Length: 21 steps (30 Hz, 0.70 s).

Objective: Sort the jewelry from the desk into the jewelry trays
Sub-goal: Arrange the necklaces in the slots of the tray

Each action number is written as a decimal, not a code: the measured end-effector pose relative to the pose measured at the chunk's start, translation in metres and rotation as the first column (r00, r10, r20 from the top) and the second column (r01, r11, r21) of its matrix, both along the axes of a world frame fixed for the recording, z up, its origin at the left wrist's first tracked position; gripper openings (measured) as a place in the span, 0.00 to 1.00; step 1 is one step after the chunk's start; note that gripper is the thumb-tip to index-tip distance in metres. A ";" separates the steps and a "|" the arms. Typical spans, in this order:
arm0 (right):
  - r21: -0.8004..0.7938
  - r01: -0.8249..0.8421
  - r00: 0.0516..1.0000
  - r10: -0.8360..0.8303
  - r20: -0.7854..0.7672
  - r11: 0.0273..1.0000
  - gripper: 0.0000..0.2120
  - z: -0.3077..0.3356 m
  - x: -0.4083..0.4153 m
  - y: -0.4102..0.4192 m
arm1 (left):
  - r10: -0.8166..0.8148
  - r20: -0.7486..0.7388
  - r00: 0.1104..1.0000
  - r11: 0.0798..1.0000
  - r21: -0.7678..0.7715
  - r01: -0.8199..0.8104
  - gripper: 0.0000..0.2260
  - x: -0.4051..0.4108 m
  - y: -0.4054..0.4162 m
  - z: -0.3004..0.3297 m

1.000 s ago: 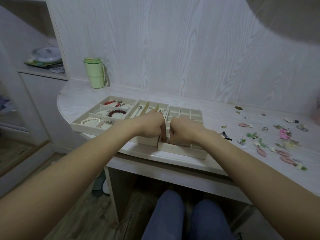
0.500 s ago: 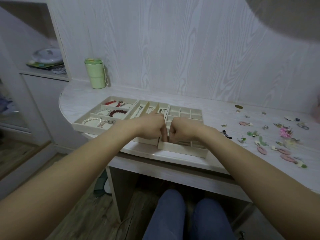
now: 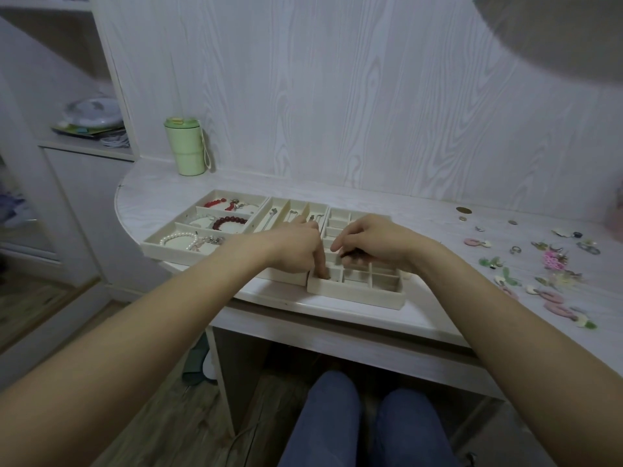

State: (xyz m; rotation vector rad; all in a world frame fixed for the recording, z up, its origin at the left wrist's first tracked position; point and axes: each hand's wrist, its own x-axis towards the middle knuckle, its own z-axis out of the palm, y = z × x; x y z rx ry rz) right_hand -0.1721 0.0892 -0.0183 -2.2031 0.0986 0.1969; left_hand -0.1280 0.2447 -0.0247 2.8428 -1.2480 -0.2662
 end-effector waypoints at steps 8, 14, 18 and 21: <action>0.412 0.074 0.996 -0.087 0.014 0.908 0.13 -0.007 -0.008 -0.011 | 0.134 -0.085 0.987 0.880 -0.448 -0.158 0.10 -0.004 -0.002 0.004; 0.470 0.089 0.994 -0.111 0.021 0.878 0.18 -0.011 -0.008 -0.012 | 0.090 -0.127 0.988 0.785 -0.601 -0.149 0.04 -0.007 -0.010 0.001; 0.486 0.064 0.992 -0.110 0.067 0.872 0.15 -0.009 -0.011 -0.015 | 0.096 -0.112 0.989 0.757 -0.637 -0.146 0.04 -0.008 -0.013 0.003; 0.530 0.044 0.990 -0.109 0.093 0.847 0.08 -0.007 -0.016 -0.017 | 0.098 -0.234 0.967 0.663 -0.710 -0.239 0.04 -0.008 -0.010 0.003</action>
